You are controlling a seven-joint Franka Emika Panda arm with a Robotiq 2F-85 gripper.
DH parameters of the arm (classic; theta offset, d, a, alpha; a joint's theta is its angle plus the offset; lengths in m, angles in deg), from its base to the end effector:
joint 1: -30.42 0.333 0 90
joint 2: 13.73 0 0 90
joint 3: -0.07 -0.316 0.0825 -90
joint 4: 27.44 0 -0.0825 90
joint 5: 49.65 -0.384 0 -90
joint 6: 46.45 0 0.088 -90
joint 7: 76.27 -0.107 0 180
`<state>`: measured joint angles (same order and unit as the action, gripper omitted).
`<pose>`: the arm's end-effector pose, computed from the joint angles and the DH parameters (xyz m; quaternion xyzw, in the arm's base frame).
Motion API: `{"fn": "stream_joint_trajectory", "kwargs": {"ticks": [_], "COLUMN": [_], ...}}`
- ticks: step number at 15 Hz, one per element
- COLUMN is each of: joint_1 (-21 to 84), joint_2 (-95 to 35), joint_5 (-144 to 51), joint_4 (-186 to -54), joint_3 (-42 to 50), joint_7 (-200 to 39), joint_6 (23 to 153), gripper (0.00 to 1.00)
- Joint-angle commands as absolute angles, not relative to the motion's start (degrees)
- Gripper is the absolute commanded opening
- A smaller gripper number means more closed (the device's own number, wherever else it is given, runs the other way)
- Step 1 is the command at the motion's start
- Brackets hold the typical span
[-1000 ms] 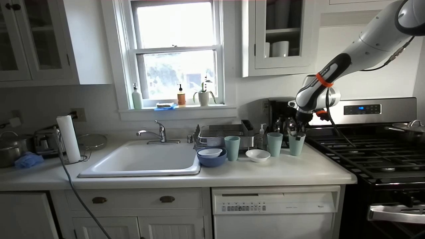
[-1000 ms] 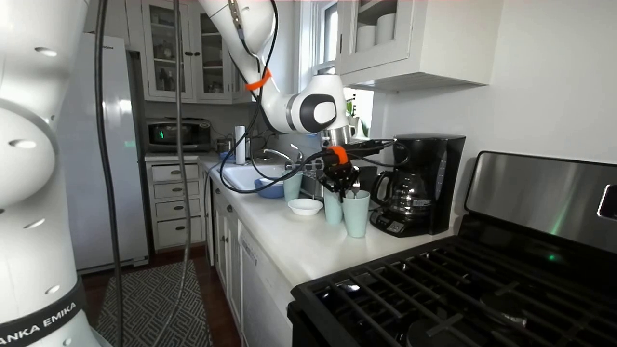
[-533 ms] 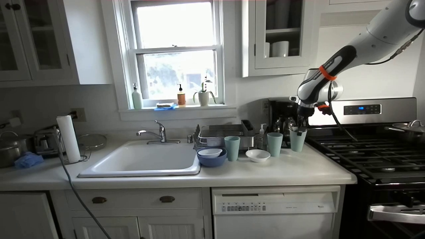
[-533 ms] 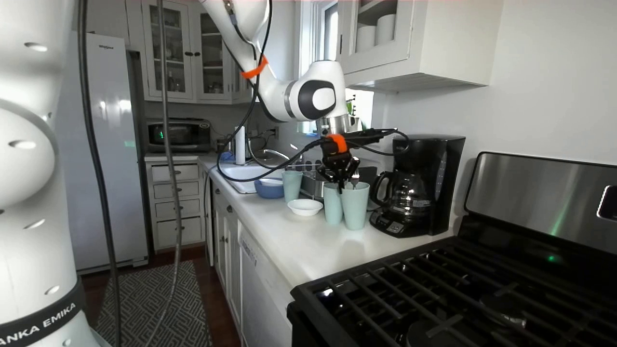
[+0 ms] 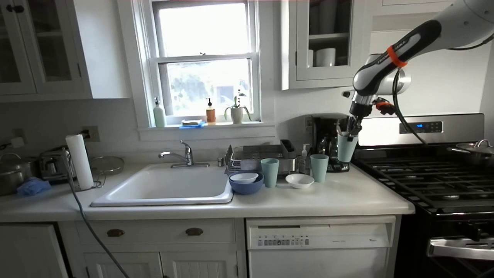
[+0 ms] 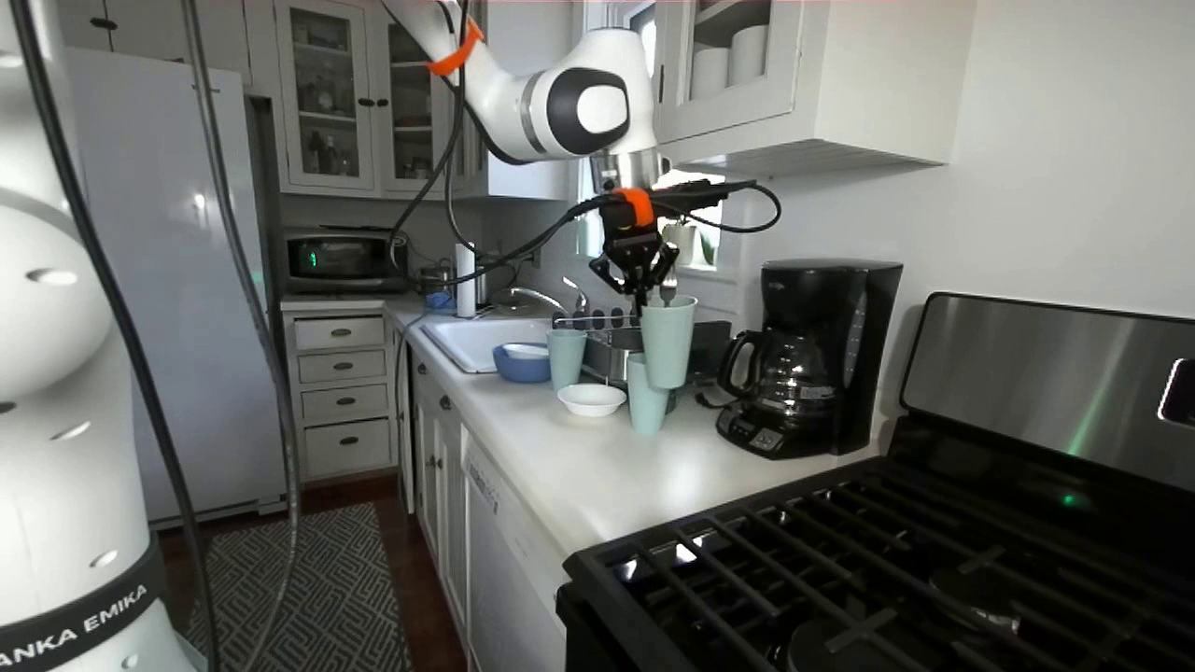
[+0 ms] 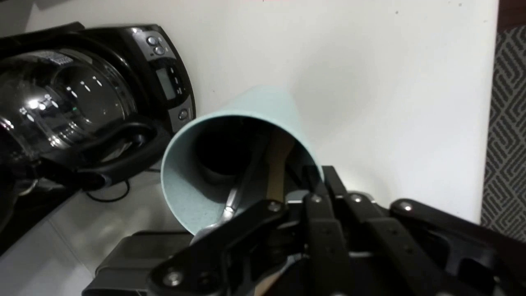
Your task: Pick up cup a light blue cup on the right and stack it into the light blue cup in the middle
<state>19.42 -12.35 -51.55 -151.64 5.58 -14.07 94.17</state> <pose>0.5357 -0.1590 0.4371 0.9147 0.3732 0.1281 0.0876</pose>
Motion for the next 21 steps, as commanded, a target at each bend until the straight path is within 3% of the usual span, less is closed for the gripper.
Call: {"fn": "stream_joint_trajectory", "kwargs": {"ticks": [1,21], "joint_1": [22.3,26.9], "joint_2": [-6.9,-12.0], "joint_5": [-57.0,-62.8], "joint_4": [-154.5,-152.2], "joint_3": [6.3,6.3], "joint_7": [-7.8,-2.2], "joint_6": [93.5,102.6], "gripper": [0.03,0.02]}}
